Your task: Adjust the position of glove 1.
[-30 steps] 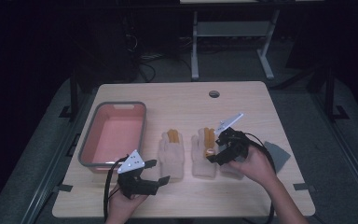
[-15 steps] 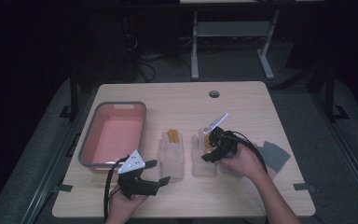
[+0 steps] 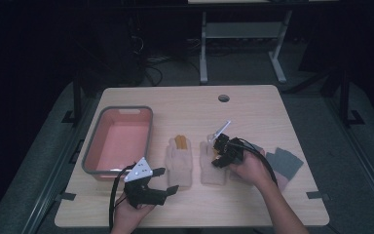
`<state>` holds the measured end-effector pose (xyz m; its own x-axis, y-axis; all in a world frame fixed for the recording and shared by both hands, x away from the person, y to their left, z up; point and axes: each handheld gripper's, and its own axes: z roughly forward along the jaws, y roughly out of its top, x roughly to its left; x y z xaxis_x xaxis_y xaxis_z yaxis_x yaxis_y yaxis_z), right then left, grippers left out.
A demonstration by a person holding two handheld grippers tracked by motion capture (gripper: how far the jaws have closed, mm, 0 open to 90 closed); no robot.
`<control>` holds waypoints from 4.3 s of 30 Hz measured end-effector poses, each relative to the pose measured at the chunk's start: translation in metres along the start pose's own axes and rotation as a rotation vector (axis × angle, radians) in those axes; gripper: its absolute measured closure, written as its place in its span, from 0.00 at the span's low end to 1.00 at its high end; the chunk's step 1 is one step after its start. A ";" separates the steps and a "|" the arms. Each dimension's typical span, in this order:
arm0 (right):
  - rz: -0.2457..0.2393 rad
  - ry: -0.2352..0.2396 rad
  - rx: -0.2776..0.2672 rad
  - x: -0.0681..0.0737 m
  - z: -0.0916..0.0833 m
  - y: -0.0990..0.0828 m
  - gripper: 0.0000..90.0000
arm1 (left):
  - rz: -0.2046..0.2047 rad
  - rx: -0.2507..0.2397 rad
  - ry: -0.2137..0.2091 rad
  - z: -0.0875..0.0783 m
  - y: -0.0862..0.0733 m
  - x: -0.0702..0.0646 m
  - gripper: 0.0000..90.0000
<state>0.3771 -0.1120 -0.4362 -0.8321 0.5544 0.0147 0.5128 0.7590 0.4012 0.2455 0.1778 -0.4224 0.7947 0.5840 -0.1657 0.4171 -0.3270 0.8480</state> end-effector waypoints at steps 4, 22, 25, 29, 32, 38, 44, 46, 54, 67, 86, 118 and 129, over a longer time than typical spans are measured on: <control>0.012 -0.008 -0.013 0.000 0.001 -0.002 0.58 | 0.001 0.000 -0.001 0.000 0.000 -0.001 0.24; 0.005 -0.015 -0.014 0.001 -0.003 -0.002 0.68 | -0.006 -0.002 0.006 -0.001 0.000 0.001 0.24; 0.005 -0.016 -0.015 0.002 -0.005 -0.001 0.69 | -0.003 0.000 0.007 -0.001 0.000 0.001 0.24; -0.004 -0.018 -0.026 0.004 -0.011 0.000 0.69 | 0.000 0.002 0.007 -0.001 0.000 0.000 0.24; -0.009 -0.018 -0.035 0.006 -0.016 0.002 0.69 | -0.001 0.002 0.008 -0.001 0.000 0.000 0.24; -0.023 -0.020 -0.046 0.008 -0.026 0.005 0.69 | -0.010 -0.002 0.009 -0.001 0.000 0.001 0.24; -0.043 -0.029 -0.057 0.011 -0.037 0.010 0.69 | -0.005 -0.003 0.008 -0.001 0.000 0.000 0.24; -0.055 -0.033 -0.062 0.013 -0.040 0.011 0.69 | -0.005 -0.001 0.010 -0.001 -0.001 0.001 0.24; -0.086 -0.041 -0.083 0.019 -0.056 0.021 0.69 | -0.012 -0.008 0.011 -0.001 -0.001 0.001 0.24; -0.156 -0.022 -0.125 0.037 -0.066 0.051 0.70 | -0.008 -0.012 0.016 -0.005 -0.001 0.000 0.24; -0.233 0.059 -0.123 0.061 -0.034 0.098 0.70 | -0.015 -0.024 0.027 -0.008 -0.001 0.001 0.24; -0.137 0.119 -0.116 0.048 0.009 0.086 0.51 | -0.029 0.004 0.039 -0.002 -0.002 0.001 0.24; -0.152 0.114 -0.159 0.055 0.002 0.086 0.45 | -0.035 0.002 0.043 -0.001 -0.003 0.000 0.24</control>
<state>0.3756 -0.0156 -0.4034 -0.9201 0.3893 0.0428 0.3479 0.7625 0.5454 0.2439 0.1798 -0.4240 0.7598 0.6266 -0.1735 0.4454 -0.3072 0.8410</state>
